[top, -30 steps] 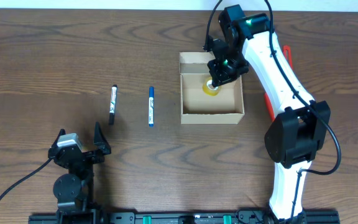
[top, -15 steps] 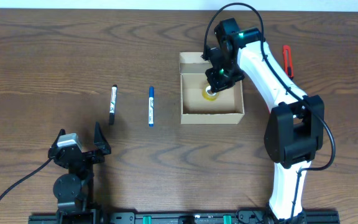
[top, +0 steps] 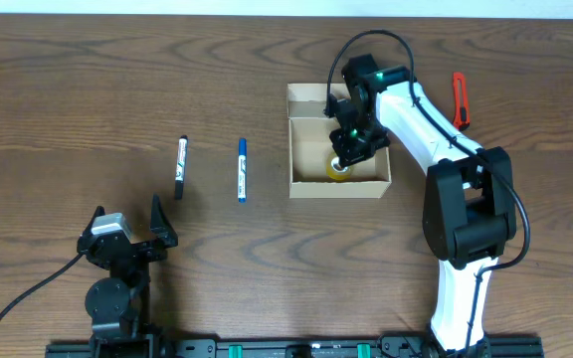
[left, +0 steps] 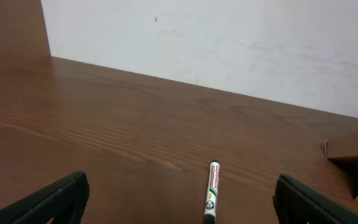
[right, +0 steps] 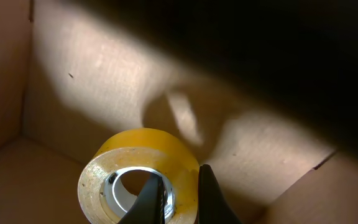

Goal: Pack container
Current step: 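Lower the tape roll into the box and open the right gripper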

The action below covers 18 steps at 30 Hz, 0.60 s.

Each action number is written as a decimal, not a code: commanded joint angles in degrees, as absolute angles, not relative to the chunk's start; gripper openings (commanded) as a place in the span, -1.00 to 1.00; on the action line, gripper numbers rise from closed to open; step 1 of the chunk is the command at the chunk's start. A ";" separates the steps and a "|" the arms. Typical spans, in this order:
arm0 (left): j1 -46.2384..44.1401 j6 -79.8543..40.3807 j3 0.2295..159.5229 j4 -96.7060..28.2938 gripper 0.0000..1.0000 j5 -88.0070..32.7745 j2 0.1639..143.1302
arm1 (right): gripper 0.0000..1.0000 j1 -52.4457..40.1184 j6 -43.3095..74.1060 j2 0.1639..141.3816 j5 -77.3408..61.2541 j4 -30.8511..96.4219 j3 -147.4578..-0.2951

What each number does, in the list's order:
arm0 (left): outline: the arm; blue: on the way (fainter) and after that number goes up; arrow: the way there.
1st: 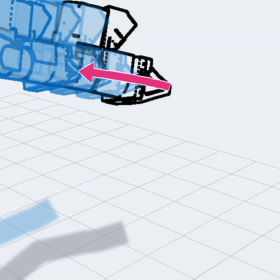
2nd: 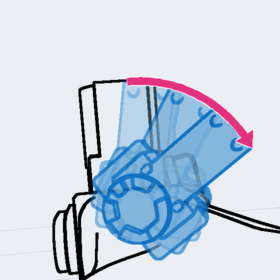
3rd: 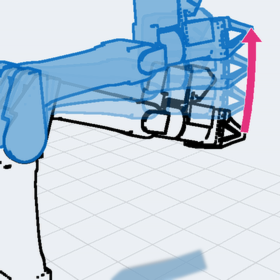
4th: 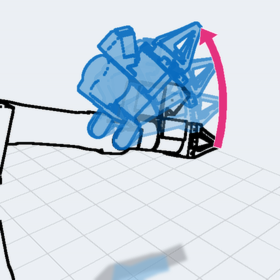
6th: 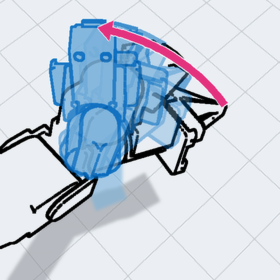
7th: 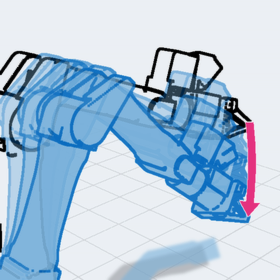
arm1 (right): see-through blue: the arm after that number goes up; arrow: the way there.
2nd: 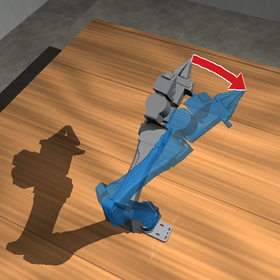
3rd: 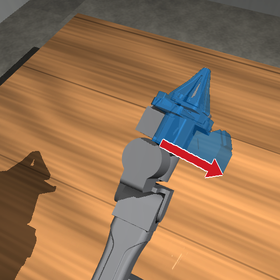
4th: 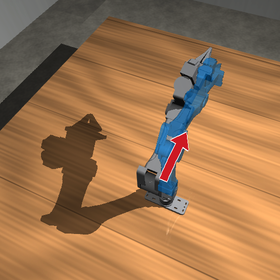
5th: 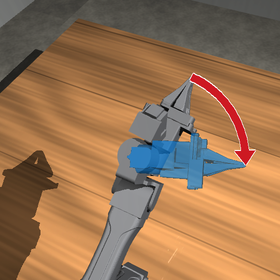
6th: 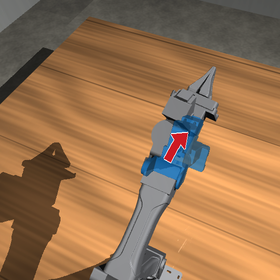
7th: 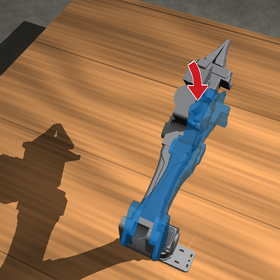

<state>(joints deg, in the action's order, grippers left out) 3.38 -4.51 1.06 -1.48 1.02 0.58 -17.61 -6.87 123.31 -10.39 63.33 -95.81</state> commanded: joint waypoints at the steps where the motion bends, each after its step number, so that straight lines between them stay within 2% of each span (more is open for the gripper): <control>1: 3.73 -4.49 0.27 -4.43 0.90 0.43 0.21 | -0.96 -18.09 -6.94 122.50 -10.04 62.98 -95.46; 4: 3.73 -4.49 0.27 -4.43 0.90 0.43 0.19 | -0.64 -18.09 -7.38 122.50 -10.07 63.02 -95.46; 7: 3.73 -4.49 0.27 -4.43 0.91 0.43 0.19 | -0.52 -18.09 -7.35 122.48 -10.04 62.98 -95.46; 18: 3.73 -4.49 0.27 -4.43 0.90 0.43 0.19 | -0.47 -18.09 -7.35 122.48 -10.07 65.80 -100.68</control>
<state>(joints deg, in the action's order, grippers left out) 3.38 -4.49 1.06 -1.45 0.99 0.58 -17.61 -7.09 123.33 -10.37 65.12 -96.88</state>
